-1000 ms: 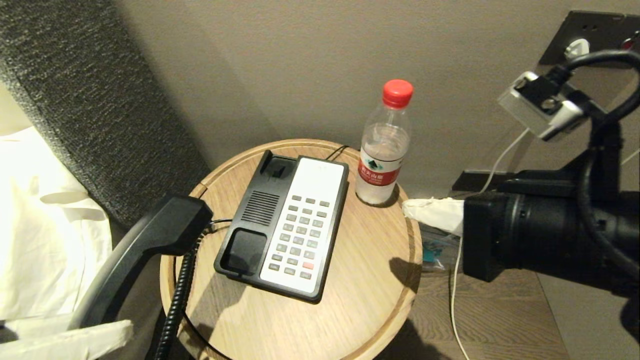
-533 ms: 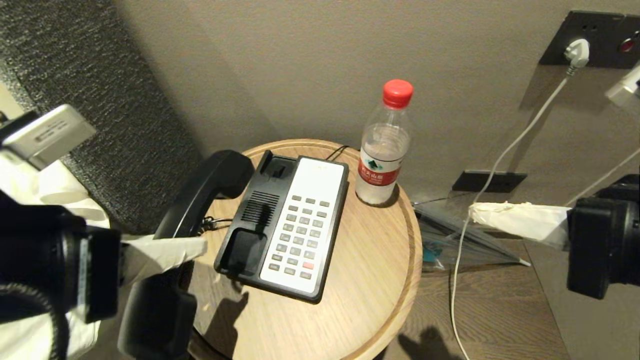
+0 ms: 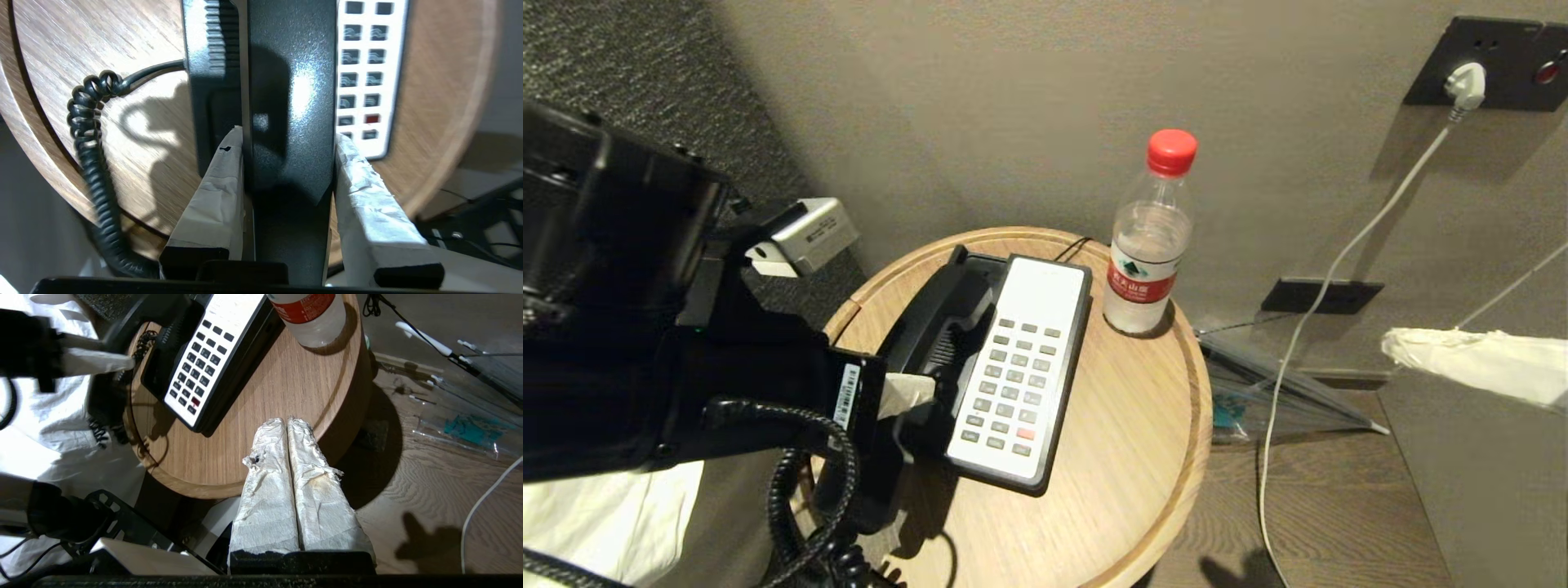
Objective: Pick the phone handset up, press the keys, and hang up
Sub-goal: Put the handset back
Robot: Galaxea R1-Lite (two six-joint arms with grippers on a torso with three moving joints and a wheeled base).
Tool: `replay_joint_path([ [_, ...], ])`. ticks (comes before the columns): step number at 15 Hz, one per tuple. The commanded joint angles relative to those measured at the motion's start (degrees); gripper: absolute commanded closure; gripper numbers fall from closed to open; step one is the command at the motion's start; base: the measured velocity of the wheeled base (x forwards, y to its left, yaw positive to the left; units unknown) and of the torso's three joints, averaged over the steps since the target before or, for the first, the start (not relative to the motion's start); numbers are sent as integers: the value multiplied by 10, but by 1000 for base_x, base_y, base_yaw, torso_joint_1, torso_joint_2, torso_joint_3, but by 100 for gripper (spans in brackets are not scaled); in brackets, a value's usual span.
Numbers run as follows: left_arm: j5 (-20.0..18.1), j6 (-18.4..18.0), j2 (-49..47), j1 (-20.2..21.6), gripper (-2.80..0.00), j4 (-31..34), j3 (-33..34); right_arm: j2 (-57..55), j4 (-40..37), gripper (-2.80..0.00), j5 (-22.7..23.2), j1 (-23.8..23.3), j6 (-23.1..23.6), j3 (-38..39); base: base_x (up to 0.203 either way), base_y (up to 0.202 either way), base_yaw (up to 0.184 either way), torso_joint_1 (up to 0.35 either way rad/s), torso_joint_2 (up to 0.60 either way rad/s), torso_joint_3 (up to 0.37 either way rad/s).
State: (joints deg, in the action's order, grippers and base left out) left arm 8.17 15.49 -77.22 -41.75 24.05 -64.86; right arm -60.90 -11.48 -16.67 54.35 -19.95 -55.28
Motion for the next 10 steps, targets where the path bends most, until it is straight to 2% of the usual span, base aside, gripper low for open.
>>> replay_joint_path([
  [1, 10, -4, -30, 0, 0, 1, -12, 31, -14, 0, 0, 0, -2, 3, 0, 0, 0, 0, 0, 0],
  [4, 24, -4, -61, 9, 0, 1, -53, 46, -27, 0, 1, 1, -2, 4, 0, 0, 0, 0, 0, 0],
  [10, 31, -4, -86, 24, 0, 1, -79, 48, -26, 0, 1, 1, -3, 11, 0, 0, 0, 0, 0, 0],
])
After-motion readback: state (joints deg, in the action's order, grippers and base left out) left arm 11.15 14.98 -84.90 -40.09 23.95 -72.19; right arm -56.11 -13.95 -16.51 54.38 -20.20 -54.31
